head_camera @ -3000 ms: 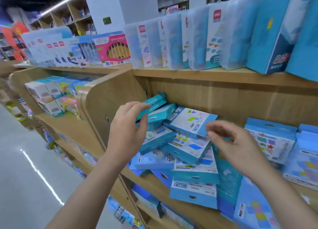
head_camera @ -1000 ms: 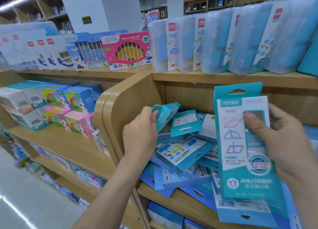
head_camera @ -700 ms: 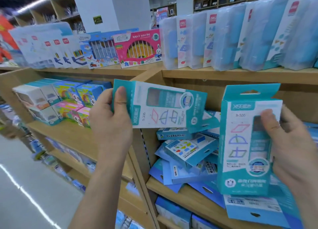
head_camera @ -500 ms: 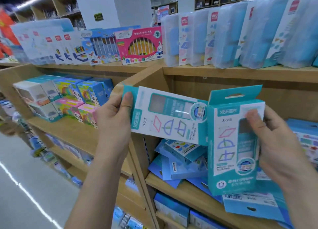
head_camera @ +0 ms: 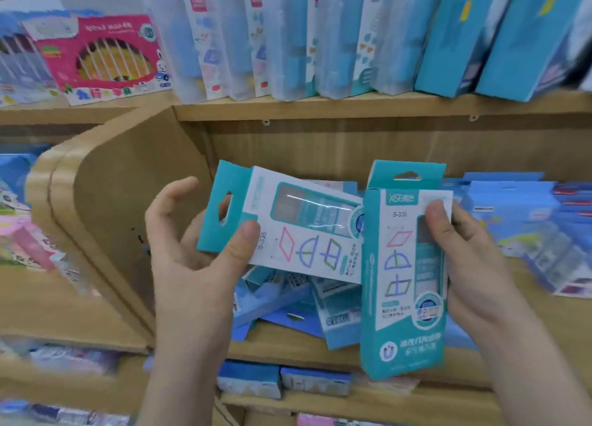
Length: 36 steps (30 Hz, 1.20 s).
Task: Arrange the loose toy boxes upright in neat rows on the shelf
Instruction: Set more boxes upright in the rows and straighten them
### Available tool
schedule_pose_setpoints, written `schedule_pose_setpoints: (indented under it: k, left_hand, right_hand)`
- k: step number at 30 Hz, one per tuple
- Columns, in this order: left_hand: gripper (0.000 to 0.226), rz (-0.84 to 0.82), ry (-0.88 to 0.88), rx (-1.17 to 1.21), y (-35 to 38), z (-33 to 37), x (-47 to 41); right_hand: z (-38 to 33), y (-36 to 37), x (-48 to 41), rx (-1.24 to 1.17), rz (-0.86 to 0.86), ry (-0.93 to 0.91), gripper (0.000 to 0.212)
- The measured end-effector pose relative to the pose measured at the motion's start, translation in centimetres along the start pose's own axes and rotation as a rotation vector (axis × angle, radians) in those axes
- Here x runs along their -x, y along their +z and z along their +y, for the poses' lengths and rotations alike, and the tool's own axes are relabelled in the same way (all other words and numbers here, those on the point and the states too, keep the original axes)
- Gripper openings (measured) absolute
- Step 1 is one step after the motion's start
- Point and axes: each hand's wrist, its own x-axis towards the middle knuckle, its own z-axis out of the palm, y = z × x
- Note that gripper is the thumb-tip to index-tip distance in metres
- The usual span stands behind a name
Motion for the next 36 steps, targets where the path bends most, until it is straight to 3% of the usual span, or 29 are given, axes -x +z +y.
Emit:
schedule_pose_setpoints:
  k: [2, 5, 9, 13, 21, 25, 29, 36]
  left_hand:
    - [0.048, -0.025, 0.043, -0.046, 2.1, -1.2, 1.3]
    - [0.044, -0.095, -0.047, -0.039, 5.4, -2.5, 3.2]
    - [0.061, -0.137, -0.194, 0.042, 9.0, -3.6, 4.9]
    - [0.071, -0.138, -0.21, 0.076, 12.1, -4.4, 6.4]
    - [0.075, -0.137, -0.148, 0.084, 20.9, -5.6, 11.3]
    - [0.074, -0.213, -0.132, 0.047, 26.7, -5.8, 14.4]
    - [0.08, -0.268, -0.086, -0.018, 31.9, -7.4, 16.8]
    - [0.09, -0.382, 0.035, -0.378, 36.7, -10.1, 19.0]
  right_hand:
    - [-0.3, -1.8, 0.7, 0.018, 0.073, 0.004, 0.039]
    - [-1.1, -4.4, 1.8, 0.041, 0.163, 0.006, 0.036]
    - [-2.4, -7.9, 3.3, 0.061, 0.248, -0.033, 0.032]
    - [-3.4, -11.4, 4.3, 0.079, 0.296, -0.074, 0.031]
    - [-6.8, -21.6, 6.6, 0.196, 0.277, -0.154, 0.062]
    - [-9.3, -28.2, 7.9, 0.184, 0.349, -0.146, 0.034]
    - [-10.9, -33.9, 9.0, 0.233, 0.409, -0.142, 0.021]
    - [-10.7, -41.8, 9.4, 0.395, 0.576, -0.216, 0.021]
